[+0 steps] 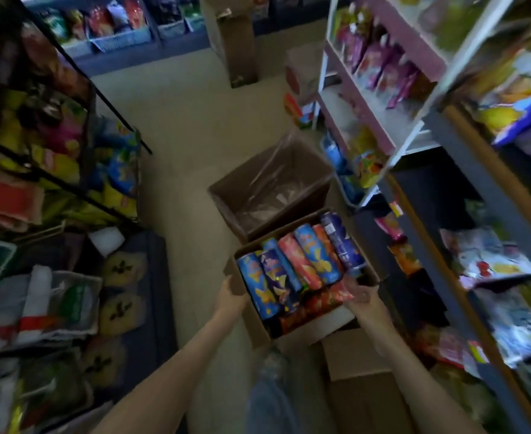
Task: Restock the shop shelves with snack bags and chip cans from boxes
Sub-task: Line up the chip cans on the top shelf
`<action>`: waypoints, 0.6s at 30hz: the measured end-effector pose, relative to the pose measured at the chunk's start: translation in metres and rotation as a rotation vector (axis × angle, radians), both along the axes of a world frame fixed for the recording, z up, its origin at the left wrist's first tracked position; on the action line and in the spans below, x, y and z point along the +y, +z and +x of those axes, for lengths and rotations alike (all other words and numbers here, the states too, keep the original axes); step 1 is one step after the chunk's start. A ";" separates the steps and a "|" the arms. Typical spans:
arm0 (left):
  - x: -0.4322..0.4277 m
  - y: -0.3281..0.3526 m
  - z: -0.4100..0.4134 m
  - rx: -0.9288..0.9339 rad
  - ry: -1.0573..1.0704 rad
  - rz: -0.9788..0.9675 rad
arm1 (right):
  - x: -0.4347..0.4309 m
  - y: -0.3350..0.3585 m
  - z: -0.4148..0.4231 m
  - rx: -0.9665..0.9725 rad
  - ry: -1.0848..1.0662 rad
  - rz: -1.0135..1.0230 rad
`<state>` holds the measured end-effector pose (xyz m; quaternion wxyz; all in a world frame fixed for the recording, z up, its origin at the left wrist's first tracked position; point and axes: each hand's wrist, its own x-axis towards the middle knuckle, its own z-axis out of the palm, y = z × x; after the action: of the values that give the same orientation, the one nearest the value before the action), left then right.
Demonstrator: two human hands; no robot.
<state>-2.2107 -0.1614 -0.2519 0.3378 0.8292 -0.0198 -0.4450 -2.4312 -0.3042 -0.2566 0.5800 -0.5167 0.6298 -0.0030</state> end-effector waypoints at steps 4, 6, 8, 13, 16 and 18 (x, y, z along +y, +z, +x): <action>-0.034 -0.087 0.056 -0.001 -0.066 0.080 | -0.020 -0.082 0.069 0.012 0.004 -0.003; -0.040 -0.147 0.068 0.021 -0.091 0.103 | -0.022 -0.116 0.096 0.003 0.067 0.026; -0.043 -0.192 0.070 0.066 -0.092 0.115 | -0.021 -0.152 0.112 -0.011 0.141 0.064; -0.056 -0.246 0.048 0.106 -0.090 0.210 | -0.011 -0.228 0.137 -0.078 0.251 0.053; -0.059 -0.260 0.030 -0.017 -0.110 0.272 | -0.003 -0.266 0.140 -0.096 0.367 0.035; -0.060 -0.268 0.022 -0.116 -0.109 0.290 | 0.000 -0.278 0.141 -0.050 0.433 0.007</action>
<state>-2.1892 -0.2212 -0.5194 0.1881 0.8912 -0.0199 -0.4123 -2.2897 -0.3037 -0.5348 0.5842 -0.6377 0.4896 0.1112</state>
